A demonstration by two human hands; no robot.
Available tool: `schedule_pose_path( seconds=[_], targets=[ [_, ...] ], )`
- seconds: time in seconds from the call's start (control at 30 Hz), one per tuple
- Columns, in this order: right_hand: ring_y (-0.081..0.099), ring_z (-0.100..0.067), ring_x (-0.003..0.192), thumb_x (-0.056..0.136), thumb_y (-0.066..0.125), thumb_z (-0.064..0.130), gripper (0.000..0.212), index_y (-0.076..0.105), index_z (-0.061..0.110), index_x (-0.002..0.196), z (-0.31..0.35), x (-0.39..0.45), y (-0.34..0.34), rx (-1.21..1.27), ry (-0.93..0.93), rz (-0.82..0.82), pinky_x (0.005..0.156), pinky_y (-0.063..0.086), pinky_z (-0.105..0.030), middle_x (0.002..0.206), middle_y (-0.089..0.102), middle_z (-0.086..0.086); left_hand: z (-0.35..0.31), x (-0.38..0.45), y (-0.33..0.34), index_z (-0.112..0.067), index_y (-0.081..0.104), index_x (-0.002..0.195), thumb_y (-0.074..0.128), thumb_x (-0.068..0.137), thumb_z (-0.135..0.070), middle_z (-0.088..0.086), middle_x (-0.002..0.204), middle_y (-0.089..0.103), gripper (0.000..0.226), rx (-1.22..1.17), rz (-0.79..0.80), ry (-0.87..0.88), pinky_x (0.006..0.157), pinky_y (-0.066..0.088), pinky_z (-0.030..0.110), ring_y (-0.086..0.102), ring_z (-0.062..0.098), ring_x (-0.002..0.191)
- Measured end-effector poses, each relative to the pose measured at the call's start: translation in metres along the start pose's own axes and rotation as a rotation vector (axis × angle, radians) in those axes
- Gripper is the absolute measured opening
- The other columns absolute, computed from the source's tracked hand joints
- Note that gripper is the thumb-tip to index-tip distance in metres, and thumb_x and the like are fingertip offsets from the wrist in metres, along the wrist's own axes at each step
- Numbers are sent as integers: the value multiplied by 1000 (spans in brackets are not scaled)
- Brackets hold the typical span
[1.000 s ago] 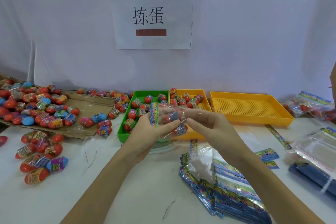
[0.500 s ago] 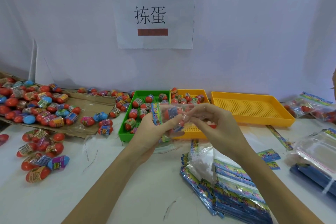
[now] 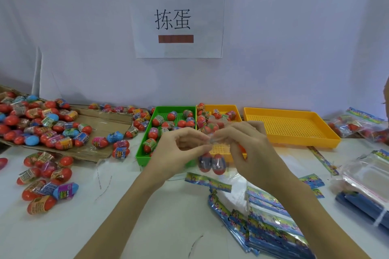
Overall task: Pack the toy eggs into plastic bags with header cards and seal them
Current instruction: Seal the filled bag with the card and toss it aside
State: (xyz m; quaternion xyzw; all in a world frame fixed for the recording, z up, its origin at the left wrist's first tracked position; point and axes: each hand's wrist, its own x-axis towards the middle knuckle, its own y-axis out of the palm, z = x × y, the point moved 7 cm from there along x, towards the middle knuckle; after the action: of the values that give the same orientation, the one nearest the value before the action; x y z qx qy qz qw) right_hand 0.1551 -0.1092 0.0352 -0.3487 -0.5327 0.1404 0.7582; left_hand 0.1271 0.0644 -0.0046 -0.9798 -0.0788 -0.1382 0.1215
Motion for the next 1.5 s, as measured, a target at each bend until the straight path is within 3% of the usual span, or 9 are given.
schedule_pose_path(
  seconds=[0.3, 0.47, 0.63, 0.73, 0.9, 1.03, 1.13, 1.27, 1.5],
  targets=[
    [60, -8, 93, 90, 57, -11, 43, 69, 19, 118, 1, 1, -6, 91, 75, -95, 95, 38, -42, 89, 61, 10, 5, -3, 10, -14, 75, 95, 85, 81, -31, 18, 101, 74, 24, -210, 112, -111, 85, 57, 24, 72, 26, 93],
    [61, -8, 93, 87, 55, -5, 36, 72, 20, 107, 1, 2, -9, 102, 88, -111, 97, 37, -41, 92, 61, 21, 13, 0, 5, -13, 78, 87, 82, 80, -34, 10, 83, 72, 23, -336, -11, -167, 80, 55, 27, 68, 18, 79],
    [60, -4, 87, 86, 57, -4, 40, 69, 24, 111, -1, 1, -8, 150, 118, -134, 99, 36, -40, 85, 58, 20, 12, 0, 16, -15, 71, 116, 81, 89, -35, 8, 118, 76, 35, -374, 77, -159, 100, 57, 32, 71, 23, 116],
    [63, -6, 94, 89, 60, -4, 38, 69, 22, 116, -1, 2, -9, 201, 122, -173, 103, 37, -42, 91, 64, 19, 7, -4, 29, -30, 66, 127, 87, 84, -24, 4, 126, 74, 48, -326, 220, -137, 94, 57, 26, 70, 21, 120],
    [58, -4, 123, 99, 62, 2, 34, 68, 24, 124, -6, 4, -15, 341, 185, -218, 109, 42, -37, 116, 70, 22, 8, -3, 25, -24, 76, 107, 88, 82, -13, 6, 105, 80, 30, -195, 90, -63, 80, 62, 26, 78, 25, 98],
    [68, -9, 113, 100, 55, -6, 31, 68, 15, 119, -37, -3, -36, 329, 313, -399, 96, 53, -23, 113, 74, 10, 9, 0, 11, -16, 72, 112, 89, 78, -19, 2, 104, 81, 38, -153, -17, -38, 84, 60, 23, 77, 19, 102],
    [68, -6, 95, 98, 62, 1, 24, 73, 19, 108, -60, -10, -24, 96, 460, -228, 86, 57, -30, 102, 74, 9, 9, 1, 8, -15, 72, 111, 89, 74, -23, 0, 104, 80, 42, -122, -55, 5, 89, 60, 24, 76, 16, 101],
    [58, -20, 101, 96, 71, 29, 15, 76, 25, 110, -76, -22, 18, -73, 626, 178, 91, 51, -37, 103, 59, 3, 8, 0, 13, -14, 72, 110, 89, 73, -27, 0, 103, 80, 43, -85, -35, 37, 91, 61, 29, 76, 18, 100],
    [54, -16, 93, 88, 81, 31, 20, 79, 25, 107, -88, -23, 20, -38, 741, 140, 79, 41, -25, 104, 59, 2, 9, 0, 14, -15, 72, 110, 90, 75, -25, 0, 102, 80, 40, -53, -31, 46, 91, 61, 32, 76, 18, 99]
  ],
)
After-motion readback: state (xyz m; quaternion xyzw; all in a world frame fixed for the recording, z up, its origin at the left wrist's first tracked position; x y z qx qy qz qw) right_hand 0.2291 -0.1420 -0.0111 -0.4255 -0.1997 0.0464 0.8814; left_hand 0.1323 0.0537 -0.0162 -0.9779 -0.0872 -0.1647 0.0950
